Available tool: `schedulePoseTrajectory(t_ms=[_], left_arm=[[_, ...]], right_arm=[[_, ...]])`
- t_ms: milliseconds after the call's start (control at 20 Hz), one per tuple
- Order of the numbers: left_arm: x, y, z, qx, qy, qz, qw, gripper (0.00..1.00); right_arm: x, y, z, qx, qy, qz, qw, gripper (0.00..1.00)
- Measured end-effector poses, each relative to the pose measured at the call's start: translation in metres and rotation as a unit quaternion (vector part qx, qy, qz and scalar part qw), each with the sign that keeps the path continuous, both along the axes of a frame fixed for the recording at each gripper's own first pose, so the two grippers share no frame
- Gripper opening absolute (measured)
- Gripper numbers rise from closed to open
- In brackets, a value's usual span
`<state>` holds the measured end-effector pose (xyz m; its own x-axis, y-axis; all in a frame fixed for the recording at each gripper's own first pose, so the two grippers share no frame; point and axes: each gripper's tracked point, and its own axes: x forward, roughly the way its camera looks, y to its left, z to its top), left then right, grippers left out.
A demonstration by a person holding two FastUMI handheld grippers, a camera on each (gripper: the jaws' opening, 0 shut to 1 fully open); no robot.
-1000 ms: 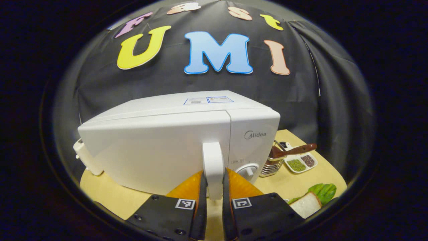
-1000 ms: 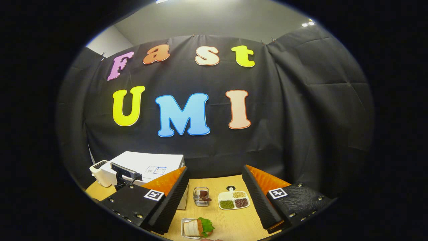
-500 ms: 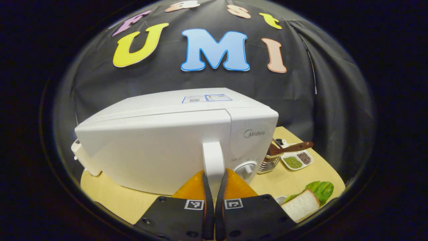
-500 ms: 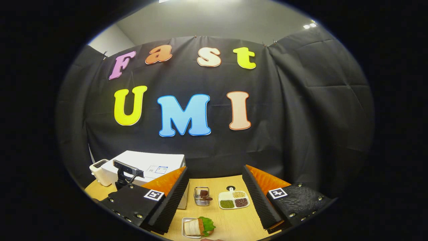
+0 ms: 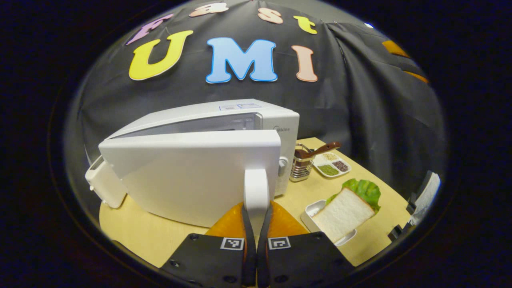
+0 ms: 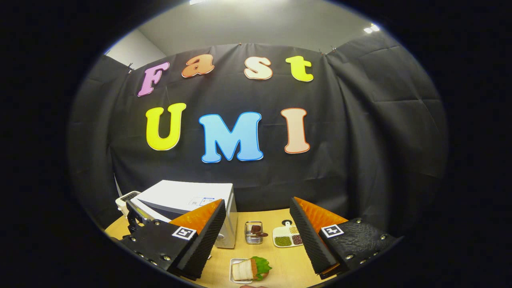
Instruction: Open the microwave oven with the left hand, put the food in, and close the microwave oven.
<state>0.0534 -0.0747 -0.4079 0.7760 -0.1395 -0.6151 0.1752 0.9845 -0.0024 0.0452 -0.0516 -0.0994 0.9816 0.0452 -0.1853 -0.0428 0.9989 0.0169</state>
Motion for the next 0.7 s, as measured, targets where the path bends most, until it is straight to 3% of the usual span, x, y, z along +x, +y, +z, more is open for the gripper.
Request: schedulePoseTrajectory(t_ms=[700], left_arm=[[-0.135, 0.071, 0.024, -0.011, 0.031, -0.12, 0.992, 0.08]], right_arm=[[-0.037, 0.075, -0.003, 0.007, 0.006, 0.048, 0.999, 0.98]])
